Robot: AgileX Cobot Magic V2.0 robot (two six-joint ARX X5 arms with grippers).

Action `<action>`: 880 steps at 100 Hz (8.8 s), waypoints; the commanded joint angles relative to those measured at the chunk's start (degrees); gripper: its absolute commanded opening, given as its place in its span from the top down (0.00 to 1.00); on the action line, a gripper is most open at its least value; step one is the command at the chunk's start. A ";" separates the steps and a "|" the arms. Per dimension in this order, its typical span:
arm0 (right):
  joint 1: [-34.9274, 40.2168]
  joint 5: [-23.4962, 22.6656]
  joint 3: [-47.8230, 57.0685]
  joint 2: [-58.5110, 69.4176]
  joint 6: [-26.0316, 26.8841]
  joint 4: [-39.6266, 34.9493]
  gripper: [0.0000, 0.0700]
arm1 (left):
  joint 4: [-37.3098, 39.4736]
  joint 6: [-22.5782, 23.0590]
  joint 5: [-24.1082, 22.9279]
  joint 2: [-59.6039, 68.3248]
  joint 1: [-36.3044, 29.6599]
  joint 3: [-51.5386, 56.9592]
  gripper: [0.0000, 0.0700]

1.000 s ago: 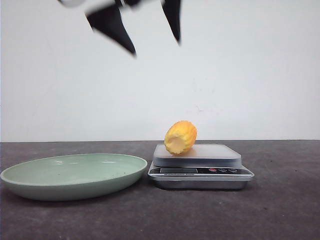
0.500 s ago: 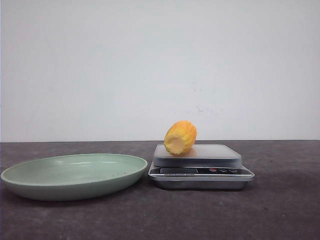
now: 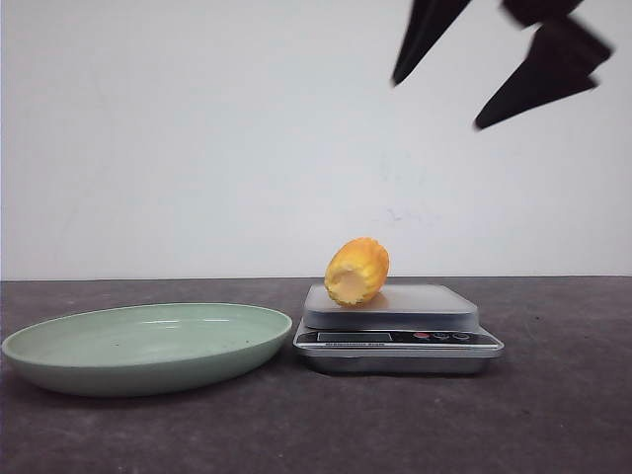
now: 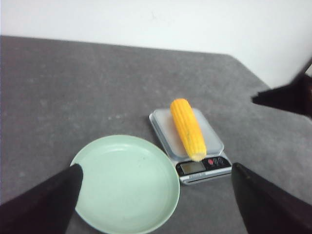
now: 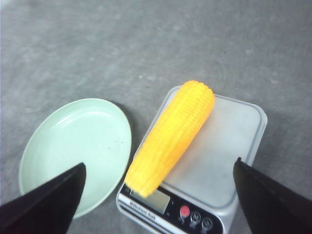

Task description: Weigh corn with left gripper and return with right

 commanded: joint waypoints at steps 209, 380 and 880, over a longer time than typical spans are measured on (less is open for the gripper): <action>11.74 5.49 32.70 35.19 -3.41 -20.50 0.77 | -2.56 1.40 7.06 0.68 -0.50 0.63 0.15; 23.65 13.68 38.58 33.88 -9.31 -23.08 0.07 | -2.34 1.44 5.70 -1.07 -0.50 0.63 0.15; -4.09 32.96 -8.66 -47.78 -16.17 -12.15 0.98 | 45.48 22.45 12.22 -20.52 45.83 -47.69 1.00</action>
